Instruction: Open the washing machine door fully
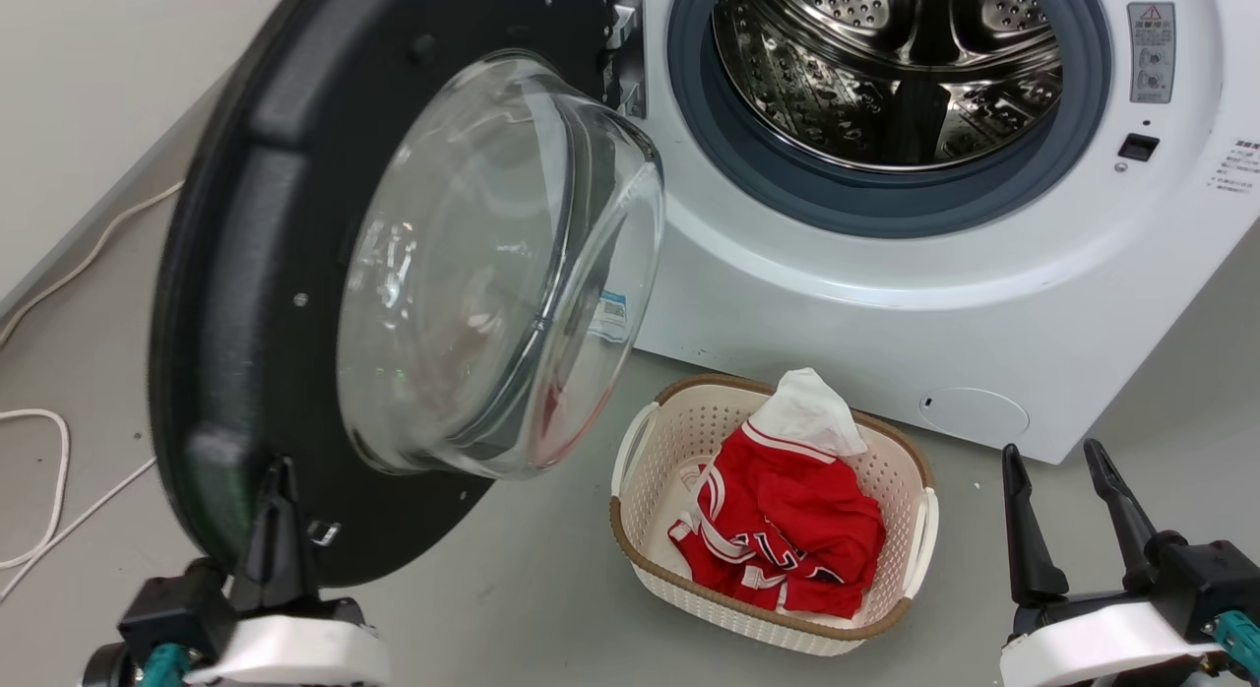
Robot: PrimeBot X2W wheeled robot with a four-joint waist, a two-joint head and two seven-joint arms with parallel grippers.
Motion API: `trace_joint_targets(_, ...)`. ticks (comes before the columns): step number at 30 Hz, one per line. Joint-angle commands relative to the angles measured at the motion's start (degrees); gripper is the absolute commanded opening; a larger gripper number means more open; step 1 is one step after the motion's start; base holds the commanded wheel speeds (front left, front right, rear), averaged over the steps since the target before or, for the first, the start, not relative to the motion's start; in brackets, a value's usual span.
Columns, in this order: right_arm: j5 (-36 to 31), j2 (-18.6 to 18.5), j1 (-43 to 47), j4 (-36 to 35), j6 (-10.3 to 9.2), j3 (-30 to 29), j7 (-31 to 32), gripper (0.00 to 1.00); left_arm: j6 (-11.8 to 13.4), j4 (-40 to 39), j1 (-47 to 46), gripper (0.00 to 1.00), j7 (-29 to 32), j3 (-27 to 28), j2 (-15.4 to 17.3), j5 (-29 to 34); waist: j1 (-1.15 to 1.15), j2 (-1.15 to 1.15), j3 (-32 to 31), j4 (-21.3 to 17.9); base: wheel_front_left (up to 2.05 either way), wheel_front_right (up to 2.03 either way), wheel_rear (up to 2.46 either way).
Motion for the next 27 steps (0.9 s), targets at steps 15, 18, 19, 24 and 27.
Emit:
trace_joint_targets(15, -0.81, 0.09, -2.71, -0.22, -0.04, -0.12, -0.03, 1.0, -4.84, 10.73, -9.86, 0.0, -1.09, 13.38, 3.63, -4.83, 0.0, 0.0, 3.3, -2.77, 0.0, 0.0, 0.0)
trace_joint_targets(18, -1.11, 0.1, -3.15, -0.37, -0.04, -0.28, -0.03, 1.0, -6.08, 13.13, -11.75, 0.0, -1.07, 15.91, 4.62, -5.17, 0.0, 0.0, 3.71, -3.19, 0.0, 0.0, 0.0)
trace_joint_targets(19, -1.23, 0.09, -3.27, -0.42, -0.04, -0.33, -0.02, 1.0, -6.5, 13.85, -12.5, 0.0, -1.05, 16.75, 4.98, -5.25, 0.0, 0.0, 3.83, -3.3, 0.0, 0.0, 0.0)
trace_joint_targets(24, -1.25, 0.1, -3.44, -0.46, -0.04, -0.35, 0.05, 1.0, -8.32, 17.55, -14.73, 0.0, -1.03, 19.49, 6.2, -5.26, 0.0, 0.0, 4.06, -3.81, 0.0, 0.0, 0.0)
trace_joint_targets(27, -1.28, 0.09, -3.63, -0.42, -0.04, -0.36, 0.07, 1.0, -9.41, 19.7, -16.21, 0.0, -0.98, 20.81, 6.54, -4.8, 0.0, 0.0, 4.22, -4.17, 0.0, 0.0, 0.0)
